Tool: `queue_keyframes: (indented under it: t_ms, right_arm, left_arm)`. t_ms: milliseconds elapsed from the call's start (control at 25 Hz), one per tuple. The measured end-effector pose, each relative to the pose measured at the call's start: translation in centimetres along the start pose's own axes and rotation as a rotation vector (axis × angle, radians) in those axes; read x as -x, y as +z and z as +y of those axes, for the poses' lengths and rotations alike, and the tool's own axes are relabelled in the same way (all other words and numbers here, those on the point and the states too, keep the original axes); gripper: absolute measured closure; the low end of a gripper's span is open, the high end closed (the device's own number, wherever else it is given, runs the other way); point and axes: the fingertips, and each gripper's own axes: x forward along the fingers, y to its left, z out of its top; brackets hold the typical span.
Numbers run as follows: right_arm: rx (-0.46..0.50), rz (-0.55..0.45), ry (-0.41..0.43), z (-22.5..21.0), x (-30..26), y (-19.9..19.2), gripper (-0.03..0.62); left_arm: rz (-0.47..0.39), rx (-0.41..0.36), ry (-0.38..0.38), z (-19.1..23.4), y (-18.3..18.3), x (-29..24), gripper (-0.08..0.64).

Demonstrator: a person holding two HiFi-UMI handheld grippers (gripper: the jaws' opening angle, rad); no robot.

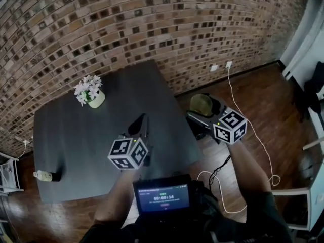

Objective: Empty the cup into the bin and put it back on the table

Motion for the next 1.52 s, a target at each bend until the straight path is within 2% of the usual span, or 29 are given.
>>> queue_keyframes:
  t_ms: [160,360,840,1240,1360,1520]
  right_arm:
    - [-0.03,0.009,-0.06,-2.5,1.2,-0.3,0.195]
    - [-0.027,0.027,-0.085,-6.3,3.0,-1.3,0.195]
    - [-0.055,0.051,-0.04,-18.5,4.4,-3.5,0.196]
    - [-0.047,0.059,-0.005,-25.9,3.7,-3.7,0.195]
    - [-0.036,0.089,-0.019,-27.0,3.6,-4.6,0.196]
    - [-0.011,0.124,-0.062,-28.1,3.7,-5.0,0.196]
  left_arm:
    - [0.004,-0.009,-0.052,-1.6,-0.1,-1.9,0.56]
    - [0.015,-0.035,-0.061,-3.1,-0.3,-3.6,0.56]
    - [-0.016,-0.039,0.03,-5.8,-0.4,-10.9,0.56]
    - [-0.013,-0.028,0.099,-7.8,-2.3,-16.6,0.56]
    - [0.016,-0.051,0.089,-8.1,-3.0,-17.6,0.56]
    - [0.024,-0.071,0.035,-8.5,-2.9,-18.7,0.56]
